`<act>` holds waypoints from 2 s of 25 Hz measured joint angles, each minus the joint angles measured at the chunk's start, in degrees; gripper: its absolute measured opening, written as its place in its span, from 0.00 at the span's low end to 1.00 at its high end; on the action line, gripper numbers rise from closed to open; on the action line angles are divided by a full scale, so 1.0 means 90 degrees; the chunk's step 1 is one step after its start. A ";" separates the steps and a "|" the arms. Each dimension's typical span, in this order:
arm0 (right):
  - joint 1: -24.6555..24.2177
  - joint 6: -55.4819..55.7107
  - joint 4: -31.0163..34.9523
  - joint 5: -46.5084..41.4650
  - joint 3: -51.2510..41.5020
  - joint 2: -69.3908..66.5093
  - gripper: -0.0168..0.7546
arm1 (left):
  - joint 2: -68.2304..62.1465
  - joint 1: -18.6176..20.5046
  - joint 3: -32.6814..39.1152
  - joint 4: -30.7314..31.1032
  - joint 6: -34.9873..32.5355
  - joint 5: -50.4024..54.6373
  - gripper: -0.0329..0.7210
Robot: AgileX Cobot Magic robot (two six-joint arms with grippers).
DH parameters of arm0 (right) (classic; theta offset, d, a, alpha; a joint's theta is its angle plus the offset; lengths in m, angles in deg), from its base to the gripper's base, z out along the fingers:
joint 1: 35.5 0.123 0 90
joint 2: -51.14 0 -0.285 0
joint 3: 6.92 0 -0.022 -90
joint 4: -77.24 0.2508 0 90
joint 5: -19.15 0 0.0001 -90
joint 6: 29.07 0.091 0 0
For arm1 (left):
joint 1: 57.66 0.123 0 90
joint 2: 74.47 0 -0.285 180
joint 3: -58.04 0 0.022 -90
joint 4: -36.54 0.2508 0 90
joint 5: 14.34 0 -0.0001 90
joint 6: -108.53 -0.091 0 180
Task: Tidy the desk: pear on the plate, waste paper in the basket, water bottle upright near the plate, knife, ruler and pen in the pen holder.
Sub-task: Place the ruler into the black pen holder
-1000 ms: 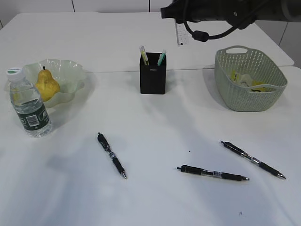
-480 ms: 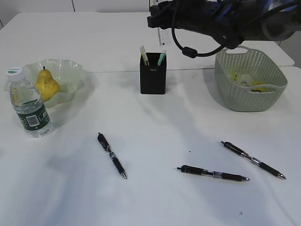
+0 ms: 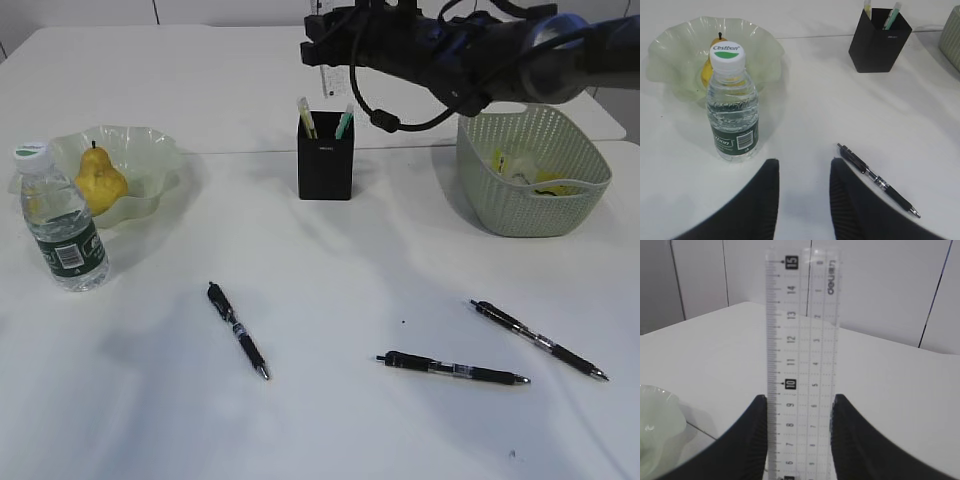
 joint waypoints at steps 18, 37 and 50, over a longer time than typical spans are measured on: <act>-0.0118 0.0000 0.0075 0.0000 0.0608 -0.0880 0.42 | 0.0000 0.0000 0.0000 0.0000 0.0000 0.0001 0.36; -0.0148 0.0013 0.0302 -0.0031 0.1246 -0.1389 0.42 | 0.0000 0.0000 0.0000 0.0000 0.0000 0.0013 0.36; -0.0148 0.0267 0.0316 -0.0554 0.1261 -0.1488 0.42 | 0.0000 0.0000 0.0000 0.0000 0.0000 0.0013 0.36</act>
